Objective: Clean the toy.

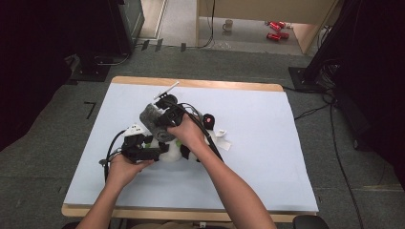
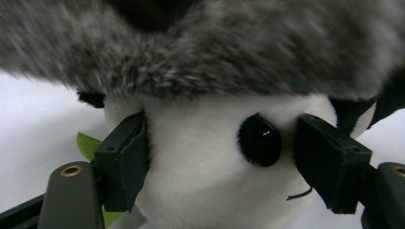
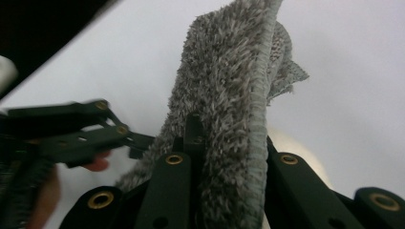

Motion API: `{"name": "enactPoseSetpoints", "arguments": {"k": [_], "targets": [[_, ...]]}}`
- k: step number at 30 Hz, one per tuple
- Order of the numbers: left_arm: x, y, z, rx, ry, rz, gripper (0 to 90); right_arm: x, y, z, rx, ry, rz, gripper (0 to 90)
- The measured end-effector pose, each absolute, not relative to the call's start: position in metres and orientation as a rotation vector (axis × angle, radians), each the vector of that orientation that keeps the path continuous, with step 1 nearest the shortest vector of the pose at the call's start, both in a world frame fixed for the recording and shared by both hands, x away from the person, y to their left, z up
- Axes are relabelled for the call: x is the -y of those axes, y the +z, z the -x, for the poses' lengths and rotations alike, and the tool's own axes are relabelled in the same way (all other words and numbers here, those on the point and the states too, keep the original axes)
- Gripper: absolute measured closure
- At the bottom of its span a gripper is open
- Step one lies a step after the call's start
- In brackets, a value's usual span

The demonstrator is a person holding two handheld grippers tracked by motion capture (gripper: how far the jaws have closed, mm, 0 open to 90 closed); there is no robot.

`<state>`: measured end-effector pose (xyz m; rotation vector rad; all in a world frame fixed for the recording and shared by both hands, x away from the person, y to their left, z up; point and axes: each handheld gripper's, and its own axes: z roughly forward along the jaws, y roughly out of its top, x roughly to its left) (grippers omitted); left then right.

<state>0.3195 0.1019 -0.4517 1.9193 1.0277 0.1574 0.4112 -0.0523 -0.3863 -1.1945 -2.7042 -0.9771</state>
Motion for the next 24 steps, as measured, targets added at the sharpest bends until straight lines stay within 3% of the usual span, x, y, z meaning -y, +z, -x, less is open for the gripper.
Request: {"name": "enactPoseSetpoints", "arguments": {"k": [24], "targets": [[-0.098,-0.450,-0.318,-1.029,0.161,-1.926,24.4,0.116,-0.393,-0.424,2.797,-0.861,1.368,77.8]]}}
